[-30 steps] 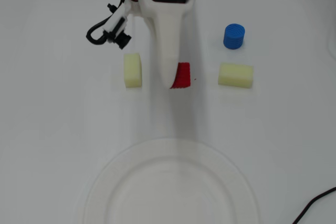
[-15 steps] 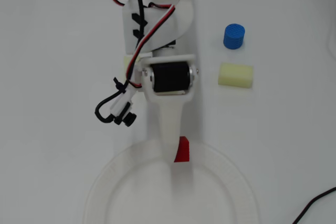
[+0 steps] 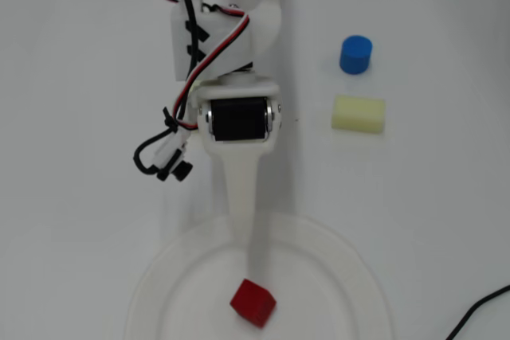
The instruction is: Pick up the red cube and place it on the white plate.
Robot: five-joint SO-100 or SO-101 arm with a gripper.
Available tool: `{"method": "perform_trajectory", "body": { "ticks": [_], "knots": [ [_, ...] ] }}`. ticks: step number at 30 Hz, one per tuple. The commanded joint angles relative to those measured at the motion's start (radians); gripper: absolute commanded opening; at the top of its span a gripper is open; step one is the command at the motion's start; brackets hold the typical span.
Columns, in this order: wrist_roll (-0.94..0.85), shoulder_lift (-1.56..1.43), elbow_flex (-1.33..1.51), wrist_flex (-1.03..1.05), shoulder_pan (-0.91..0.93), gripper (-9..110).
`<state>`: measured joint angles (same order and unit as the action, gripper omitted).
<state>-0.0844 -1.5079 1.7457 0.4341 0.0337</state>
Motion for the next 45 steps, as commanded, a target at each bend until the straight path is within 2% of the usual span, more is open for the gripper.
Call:
{"method": "perform_trajectory", "body": {
  "ticks": [1,8,22,29,40,45],
  "knots": [
    [0.017,-0.156,-0.046,0.130,0.009,27],
    [0.043,-0.495,0.049,0.433,0.023,37],
    [0.005,-1.345,0.735,0.607,0.011,39],
    [0.025,-1.525,0.884,0.718,-0.005,39],
    [-0.018,-1.936,1.293,0.755,0.029,34],
    [0.048,-1.934,1.353,0.756,0.031,33]
  ]
}}
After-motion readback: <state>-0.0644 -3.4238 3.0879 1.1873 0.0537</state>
